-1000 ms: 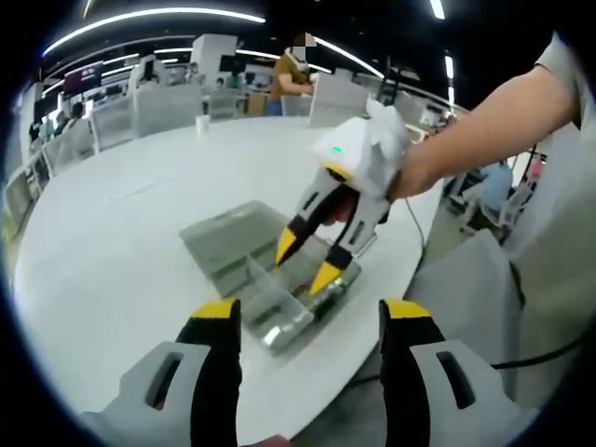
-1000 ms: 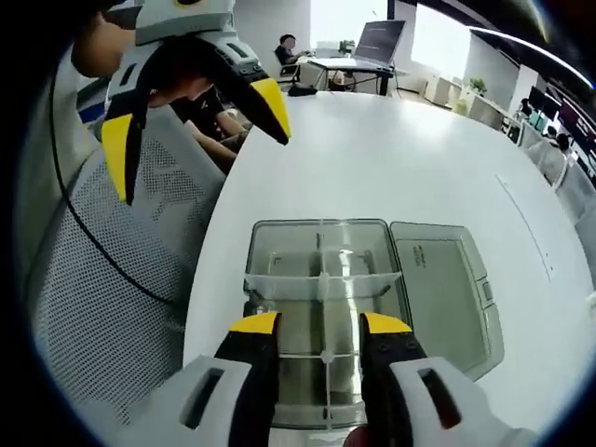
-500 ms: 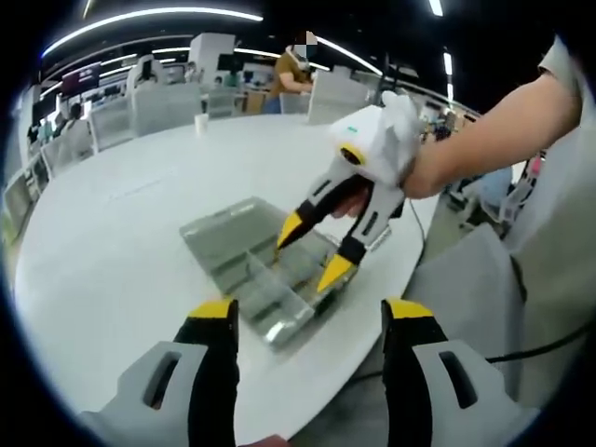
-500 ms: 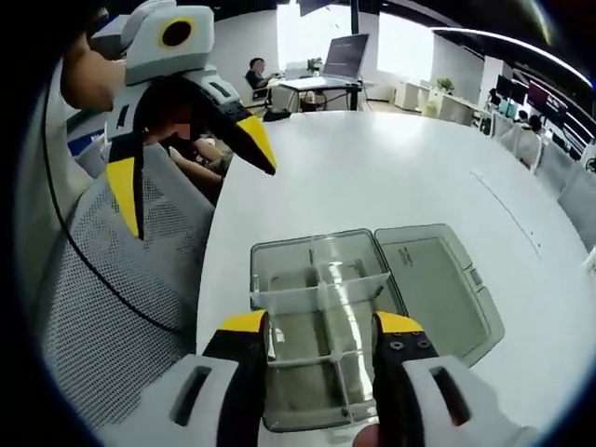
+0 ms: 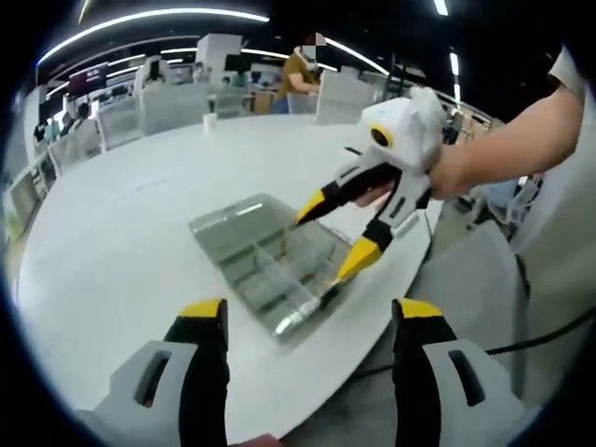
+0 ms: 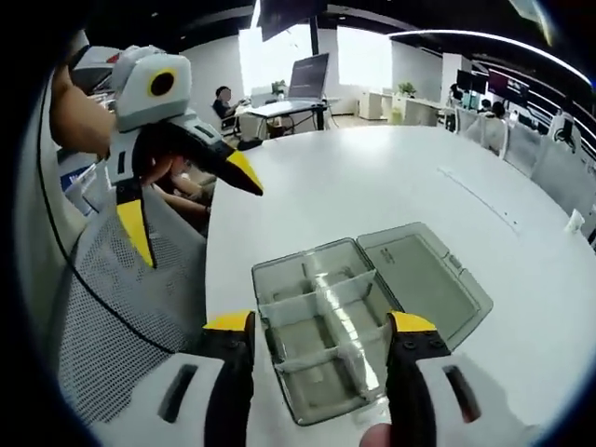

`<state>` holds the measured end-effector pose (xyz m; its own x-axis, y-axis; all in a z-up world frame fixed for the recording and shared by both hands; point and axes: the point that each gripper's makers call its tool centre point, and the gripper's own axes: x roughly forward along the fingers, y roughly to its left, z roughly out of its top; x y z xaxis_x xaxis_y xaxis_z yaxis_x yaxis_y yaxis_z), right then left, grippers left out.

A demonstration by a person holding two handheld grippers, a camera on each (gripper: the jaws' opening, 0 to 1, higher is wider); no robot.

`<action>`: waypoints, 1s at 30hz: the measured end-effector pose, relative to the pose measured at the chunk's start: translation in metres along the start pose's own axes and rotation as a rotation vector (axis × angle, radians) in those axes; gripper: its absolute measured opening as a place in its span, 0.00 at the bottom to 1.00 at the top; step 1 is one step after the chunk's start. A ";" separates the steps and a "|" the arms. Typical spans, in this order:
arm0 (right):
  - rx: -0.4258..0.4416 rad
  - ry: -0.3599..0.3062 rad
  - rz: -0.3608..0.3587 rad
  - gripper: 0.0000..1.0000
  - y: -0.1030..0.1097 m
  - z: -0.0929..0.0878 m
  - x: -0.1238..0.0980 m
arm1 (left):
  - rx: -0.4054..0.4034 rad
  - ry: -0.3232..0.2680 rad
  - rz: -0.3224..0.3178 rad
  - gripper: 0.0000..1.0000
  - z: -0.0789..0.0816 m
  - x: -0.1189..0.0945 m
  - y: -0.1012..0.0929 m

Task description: Insert the divider into the dual guide fixture by aligning both edges with the guide slots and pushing it downward to the bottom, including one-sided entry, uneven engagement, binding, and posture correction.

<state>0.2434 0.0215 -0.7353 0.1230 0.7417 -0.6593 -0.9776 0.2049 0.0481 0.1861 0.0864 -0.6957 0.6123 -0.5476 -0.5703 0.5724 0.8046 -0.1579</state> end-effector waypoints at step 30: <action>0.187 -0.114 -0.191 0.79 0.022 -0.007 -0.065 | -0.067 -0.059 0.161 0.87 0.000 -0.023 0.016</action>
<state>0.2130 -0.0261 -0.6966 0.3305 0.7430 -0.5820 -0.8878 0.4541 0.0756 0.1812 0.1118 -0.6853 0.7250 -0.4217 -0.5446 0.4283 0.8952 -0.1230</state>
